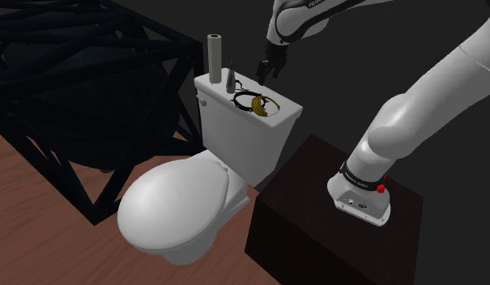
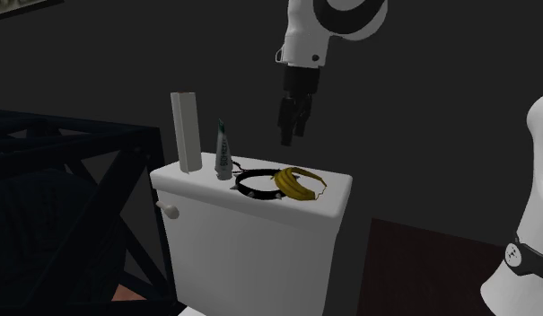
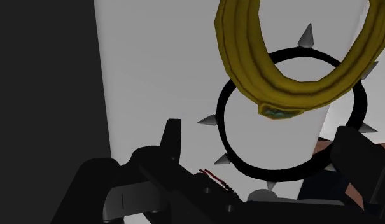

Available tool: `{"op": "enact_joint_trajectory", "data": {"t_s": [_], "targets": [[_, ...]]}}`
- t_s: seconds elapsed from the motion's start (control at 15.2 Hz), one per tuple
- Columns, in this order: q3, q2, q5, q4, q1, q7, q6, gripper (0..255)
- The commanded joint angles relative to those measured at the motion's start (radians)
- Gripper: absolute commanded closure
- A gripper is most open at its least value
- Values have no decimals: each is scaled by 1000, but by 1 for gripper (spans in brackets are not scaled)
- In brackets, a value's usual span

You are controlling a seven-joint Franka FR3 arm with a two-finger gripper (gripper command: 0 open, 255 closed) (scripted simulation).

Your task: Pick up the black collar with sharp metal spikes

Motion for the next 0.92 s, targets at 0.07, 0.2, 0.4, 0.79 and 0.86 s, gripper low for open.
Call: {"op": "enact_joint_trajectory", "data": {"t_s": [0.07, 0.2, 0.4, 0.79, 0.86], "targets": [[-21, 119, 16, 43, -2, -34, 79, 0], [-33, 198, 32, 75, -5, -59, 126, 0], [-35, 227, 39, 69, -5, -65, 161, 0], [-36, 281, 51, 44, -5, -74, 239, 0], [-36, 281, 51, 44, -5, -74, 239, 0]]}}
